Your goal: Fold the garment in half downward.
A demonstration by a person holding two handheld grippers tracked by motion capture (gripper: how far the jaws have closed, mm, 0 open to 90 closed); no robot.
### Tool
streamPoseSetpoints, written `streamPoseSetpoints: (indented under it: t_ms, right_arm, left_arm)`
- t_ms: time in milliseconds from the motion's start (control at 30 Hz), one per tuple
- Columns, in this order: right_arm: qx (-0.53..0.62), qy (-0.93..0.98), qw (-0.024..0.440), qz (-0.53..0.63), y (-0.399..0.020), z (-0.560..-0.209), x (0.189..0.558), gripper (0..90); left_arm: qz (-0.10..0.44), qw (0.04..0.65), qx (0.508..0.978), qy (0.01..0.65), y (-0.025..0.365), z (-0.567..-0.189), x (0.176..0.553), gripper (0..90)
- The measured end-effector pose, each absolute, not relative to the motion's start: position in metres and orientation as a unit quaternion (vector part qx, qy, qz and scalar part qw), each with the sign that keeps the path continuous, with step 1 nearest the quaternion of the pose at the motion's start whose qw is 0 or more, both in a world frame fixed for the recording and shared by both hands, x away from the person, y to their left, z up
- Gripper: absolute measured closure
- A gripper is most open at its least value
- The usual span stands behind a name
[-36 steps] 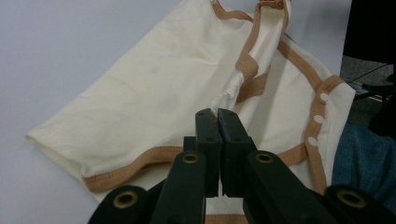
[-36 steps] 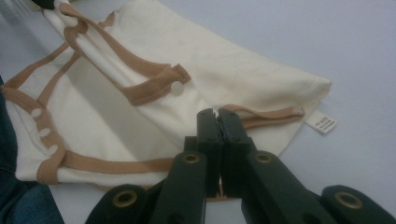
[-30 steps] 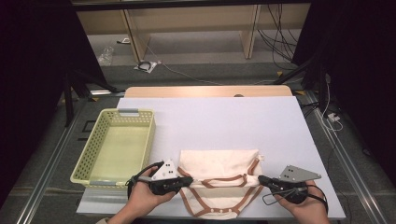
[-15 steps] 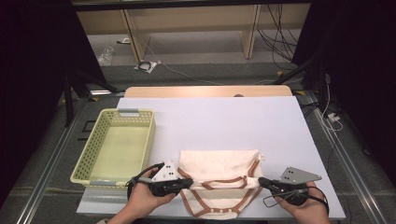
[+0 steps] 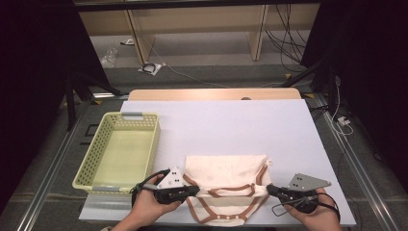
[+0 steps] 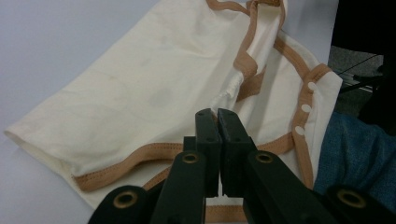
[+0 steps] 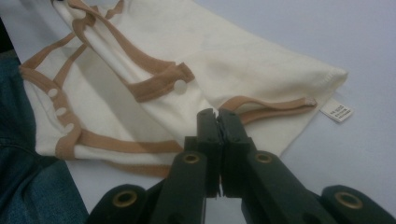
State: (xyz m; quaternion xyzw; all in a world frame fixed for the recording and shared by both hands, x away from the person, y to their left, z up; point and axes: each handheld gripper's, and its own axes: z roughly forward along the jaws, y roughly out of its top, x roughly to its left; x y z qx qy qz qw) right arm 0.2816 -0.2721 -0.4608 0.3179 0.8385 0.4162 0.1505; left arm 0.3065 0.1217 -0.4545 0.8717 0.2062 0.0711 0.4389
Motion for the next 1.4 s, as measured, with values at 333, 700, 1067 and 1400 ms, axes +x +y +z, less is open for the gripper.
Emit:
streamPoseSetpoints:
  t_ms: [333,700,1067,1400]
  right_arm:
    - [0.306,0.847,0.14,0.412,-0.273,-0.461,0.279,89.2]
    - [0.298,0.854,0.128,0.407,-0.272,-0.463,0.275,89.1]
    - [0.288,0.862,0.116,0.4,-0.272,-0.465,0.272,89.1]
    - [0.282,0.867,0.108,0.397,-0.272,-0.467,0.27,89.1]
  left_arm:
    - [0.066,0.435,0.875,0.203,0.122,-0.456,0.303,87.6]
    - [0.06,0.427,0.88,0.198,0.121,-0.458,0.3,87.6]
    - [0.052,0.414,0.889,0.186,0.12,-0.461,0.296,87.5]
    - [0.043,0.402,0.897,0.178,0.119,-0.465,0.293,87.4]
